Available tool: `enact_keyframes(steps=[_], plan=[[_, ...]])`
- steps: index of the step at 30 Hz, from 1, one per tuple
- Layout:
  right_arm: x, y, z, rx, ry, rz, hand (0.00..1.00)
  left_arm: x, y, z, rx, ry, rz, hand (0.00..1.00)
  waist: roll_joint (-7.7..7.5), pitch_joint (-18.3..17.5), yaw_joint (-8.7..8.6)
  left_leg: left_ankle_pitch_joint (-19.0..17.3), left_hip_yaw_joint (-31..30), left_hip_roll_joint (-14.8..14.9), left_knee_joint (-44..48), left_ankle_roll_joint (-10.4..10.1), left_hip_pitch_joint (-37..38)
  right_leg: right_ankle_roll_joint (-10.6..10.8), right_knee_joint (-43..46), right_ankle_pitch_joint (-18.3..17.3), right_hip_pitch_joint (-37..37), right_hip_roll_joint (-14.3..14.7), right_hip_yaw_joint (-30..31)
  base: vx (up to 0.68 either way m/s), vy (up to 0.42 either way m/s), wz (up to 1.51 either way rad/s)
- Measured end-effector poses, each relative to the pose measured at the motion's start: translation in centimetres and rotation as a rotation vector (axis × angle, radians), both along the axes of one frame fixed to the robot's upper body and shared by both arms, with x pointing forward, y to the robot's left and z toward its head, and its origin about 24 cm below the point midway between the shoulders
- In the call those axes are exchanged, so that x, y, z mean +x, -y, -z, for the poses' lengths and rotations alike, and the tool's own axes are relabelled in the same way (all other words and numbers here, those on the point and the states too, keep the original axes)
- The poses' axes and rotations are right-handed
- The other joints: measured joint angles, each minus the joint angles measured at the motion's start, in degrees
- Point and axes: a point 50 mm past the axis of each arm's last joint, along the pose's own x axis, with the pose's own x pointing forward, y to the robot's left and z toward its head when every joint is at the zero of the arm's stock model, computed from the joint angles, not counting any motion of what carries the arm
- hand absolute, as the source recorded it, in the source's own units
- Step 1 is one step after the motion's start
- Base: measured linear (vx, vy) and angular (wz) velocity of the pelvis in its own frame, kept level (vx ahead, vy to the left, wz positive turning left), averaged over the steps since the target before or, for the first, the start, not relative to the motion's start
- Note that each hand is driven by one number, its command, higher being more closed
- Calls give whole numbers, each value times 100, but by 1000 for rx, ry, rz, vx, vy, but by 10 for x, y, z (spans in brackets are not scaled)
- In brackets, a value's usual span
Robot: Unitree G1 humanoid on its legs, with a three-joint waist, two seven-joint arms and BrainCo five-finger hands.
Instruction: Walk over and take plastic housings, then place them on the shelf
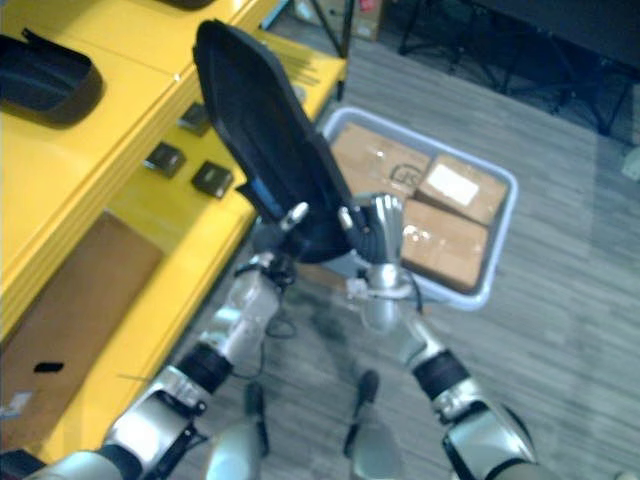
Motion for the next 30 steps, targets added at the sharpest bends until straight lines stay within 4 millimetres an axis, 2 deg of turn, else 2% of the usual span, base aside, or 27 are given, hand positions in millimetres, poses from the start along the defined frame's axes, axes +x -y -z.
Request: enact_keyframes(steps=[5,15,16,19,21,25,27,30], plan=[[-8,-6,6,33,-2,-44,100,1,-9,-1,-65,39,-10,100,0,0,-2,0,8,1,0,0,6,0,0,0,-1,-1,-2,0,0,0],[-16,-5,9,74,12,-54,100,-1,-7,0,-82,78,23,100,-2,-1,-16,1,96,-1,-87,0,122,1,0,-1,24,-9,35,6,6,-3],[-17,-4,10,80,10,-52,0,-2,-6,0,-74,80,27,100,-2,-1,-17,1,101,-1,-94,0,134,1,0,-1,27,-9,36,0,0,0],[-23,-2,18,93,-5,-71,0,-3,-6,-1,-49,97,25,100,-5,-3,-16,7,118,-5,-178,-6,231,5,0,-7,82,-9,40,2,3,-1],[-32,2,33,88,-65,-76,0,-4,-10,-5,-66,119,-1,100,-8,-38,-6,5,115,-3,-209,-8,335,11,-2,-35,183,-6,28,0,0,0],[-47,2,52,124,-147,-109,0,-10,-12,-15,28,198,-39,100,-28,-248,19,8,115,-7,-289,-11,418,30,-6,-68,241,-6,15,0,0,0],[-60,-8,68,75,-237,-188,0,-22,-10,-25,63,276,-63,100,-41,-445,38,29,121,-11,-401,-33,549,53,-7,-104,321,-5,7,40,4,1],[-72,-27,78,52,-347,-320,0,-32,-2,-34,173,360,-91,100,-50,-661,85,30,126,-9,-481,-36,710,67,-9,-143,446,-8,0,12,0,1]])
